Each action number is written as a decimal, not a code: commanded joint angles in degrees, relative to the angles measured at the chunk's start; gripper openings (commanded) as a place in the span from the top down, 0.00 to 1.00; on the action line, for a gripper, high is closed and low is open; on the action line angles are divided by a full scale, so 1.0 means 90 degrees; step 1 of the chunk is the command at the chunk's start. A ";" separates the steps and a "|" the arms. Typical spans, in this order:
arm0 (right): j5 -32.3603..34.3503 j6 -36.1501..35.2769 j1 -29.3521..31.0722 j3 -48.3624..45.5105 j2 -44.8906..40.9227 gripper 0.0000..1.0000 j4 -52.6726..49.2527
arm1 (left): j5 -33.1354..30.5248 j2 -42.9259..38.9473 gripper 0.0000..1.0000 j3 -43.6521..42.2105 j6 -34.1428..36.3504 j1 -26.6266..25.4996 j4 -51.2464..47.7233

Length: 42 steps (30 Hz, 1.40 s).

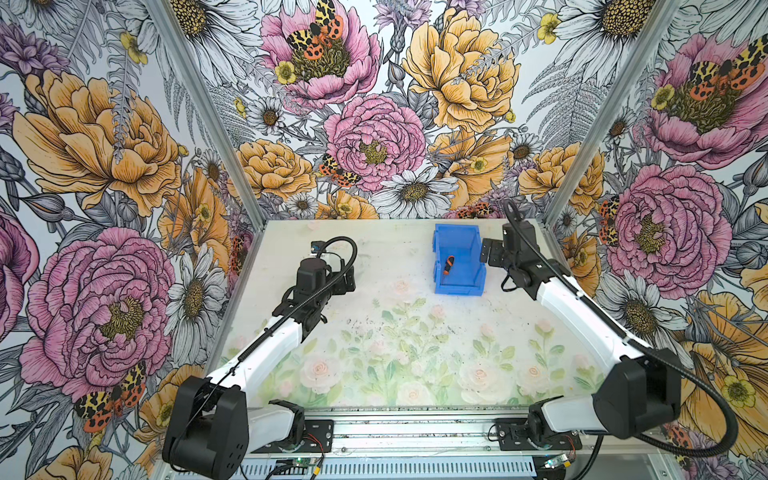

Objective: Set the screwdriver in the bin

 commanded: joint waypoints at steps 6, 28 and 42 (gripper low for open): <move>0.0432 0.0275 -0.1059 -0.2643 -0.0800 0.01 0.2342 | -0.0969 -0.0555 0.01 -0.1604 0.0973 0.0793 0.2387; -0.0815 -0.1318 -0.1469 -0.4599 0.1232 0.01 0.8200 | 0.0090 0.2197 0.01 -0.2197 0.1130 0.1717 0.6266; -0.0748 -0.1342 -0.1434 -0.4653 0.1221 0.01 0.8279 | -0.0288 0.2302 0.01 -0.1993 0.1294 0.1502 0.6016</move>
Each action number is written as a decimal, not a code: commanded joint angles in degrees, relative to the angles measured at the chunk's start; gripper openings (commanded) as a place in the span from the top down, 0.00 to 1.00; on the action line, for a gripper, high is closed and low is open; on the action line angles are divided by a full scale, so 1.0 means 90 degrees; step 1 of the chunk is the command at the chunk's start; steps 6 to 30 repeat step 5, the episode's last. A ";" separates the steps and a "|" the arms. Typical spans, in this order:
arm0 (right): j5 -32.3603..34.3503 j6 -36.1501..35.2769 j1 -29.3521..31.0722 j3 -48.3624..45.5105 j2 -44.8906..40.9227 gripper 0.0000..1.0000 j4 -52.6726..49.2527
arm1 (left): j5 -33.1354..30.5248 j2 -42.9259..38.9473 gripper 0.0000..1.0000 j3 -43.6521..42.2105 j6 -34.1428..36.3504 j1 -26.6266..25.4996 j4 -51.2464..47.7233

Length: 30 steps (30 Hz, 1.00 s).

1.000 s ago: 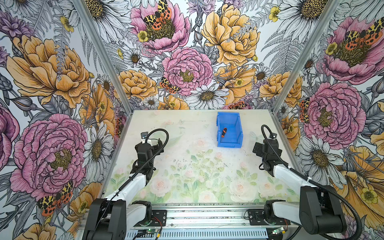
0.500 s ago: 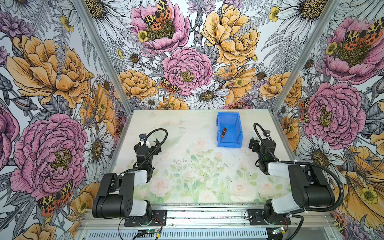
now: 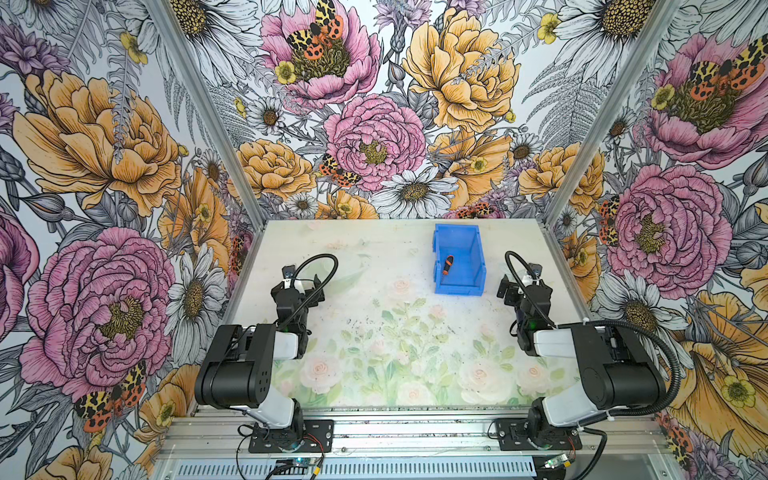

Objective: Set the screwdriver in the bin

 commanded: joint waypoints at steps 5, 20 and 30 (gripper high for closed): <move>-0.0150 -0.0147 -0.0018 -0.0151 -0.0024 0.00 0.0421 | 0.0312 -0.0019 0.01 0.0127 0.0120 0.0032 0.0072; -0.0150 -0.0147 -0.0018 -0.0151 -0.0024 0.00 0.0421 | 0.0312 -0.0019 0.01 0.0127 0.0120 0.0032 0.0072; -0.0150 -0.0147 -0.0018 -0.0151 -0.0024 0.00 0.0421 | 0.0312 -0.0019 0.01 0.0127 0.0120 0.0032 0.0072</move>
